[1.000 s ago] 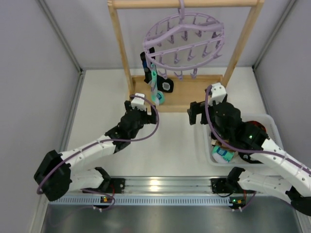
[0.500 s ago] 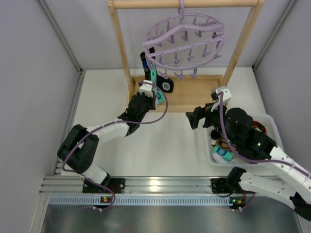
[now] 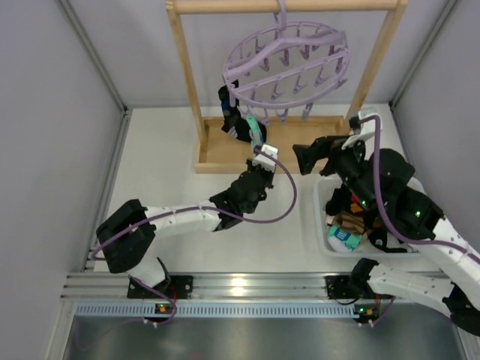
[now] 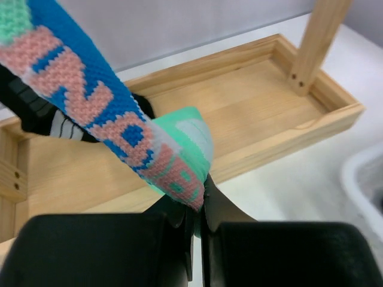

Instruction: Remove the socks clipped to the hanger

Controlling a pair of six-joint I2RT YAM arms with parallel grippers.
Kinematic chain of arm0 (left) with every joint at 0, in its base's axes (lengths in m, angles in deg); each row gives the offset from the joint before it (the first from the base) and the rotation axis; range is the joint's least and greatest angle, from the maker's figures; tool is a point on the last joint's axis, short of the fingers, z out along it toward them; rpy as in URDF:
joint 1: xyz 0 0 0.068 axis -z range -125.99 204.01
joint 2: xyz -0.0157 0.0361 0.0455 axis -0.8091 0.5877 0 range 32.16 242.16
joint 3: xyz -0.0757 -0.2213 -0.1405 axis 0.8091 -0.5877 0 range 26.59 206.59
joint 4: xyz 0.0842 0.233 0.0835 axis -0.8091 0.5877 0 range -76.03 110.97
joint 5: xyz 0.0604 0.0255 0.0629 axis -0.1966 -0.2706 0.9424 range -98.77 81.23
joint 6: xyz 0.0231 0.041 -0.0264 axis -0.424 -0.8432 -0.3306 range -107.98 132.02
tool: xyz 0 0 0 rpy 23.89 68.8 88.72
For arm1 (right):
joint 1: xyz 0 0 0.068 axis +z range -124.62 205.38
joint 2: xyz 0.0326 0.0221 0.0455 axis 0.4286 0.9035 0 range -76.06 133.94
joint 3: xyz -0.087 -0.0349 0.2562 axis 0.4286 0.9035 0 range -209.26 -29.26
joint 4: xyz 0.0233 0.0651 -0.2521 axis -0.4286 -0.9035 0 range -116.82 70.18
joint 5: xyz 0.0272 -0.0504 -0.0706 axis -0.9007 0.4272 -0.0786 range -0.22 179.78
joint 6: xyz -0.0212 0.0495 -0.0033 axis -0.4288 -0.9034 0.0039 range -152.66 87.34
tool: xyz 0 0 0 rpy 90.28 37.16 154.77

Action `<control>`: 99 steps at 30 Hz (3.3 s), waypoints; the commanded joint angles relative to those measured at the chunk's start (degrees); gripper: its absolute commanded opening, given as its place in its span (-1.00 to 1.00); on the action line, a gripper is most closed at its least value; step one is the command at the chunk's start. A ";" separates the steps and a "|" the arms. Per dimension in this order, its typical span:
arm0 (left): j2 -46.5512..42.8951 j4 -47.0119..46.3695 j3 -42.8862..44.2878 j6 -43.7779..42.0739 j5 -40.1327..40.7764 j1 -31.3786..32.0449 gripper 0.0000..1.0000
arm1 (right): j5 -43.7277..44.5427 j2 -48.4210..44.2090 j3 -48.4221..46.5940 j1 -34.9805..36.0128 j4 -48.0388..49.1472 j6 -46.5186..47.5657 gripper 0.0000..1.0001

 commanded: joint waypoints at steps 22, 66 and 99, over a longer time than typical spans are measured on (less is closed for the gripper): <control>8.20 -4.14 7.89 -5.89 19.24 15.29 -1.00 | -1.88 31.20 -35.17 -0.80 -15.49 13.98 0.55; 3.01 -4.14 1.65 -1.59 11.86 14.42 -1.00 | -15.04 35.16 -28.24 -10.73 -4.24 10.29 -0.09; -20.98 11.40 -5.92 10.27 -11.42 14.59 -1.00 | -11.10 17.79 -16.55 -11.96 -7.57 8.10 0.60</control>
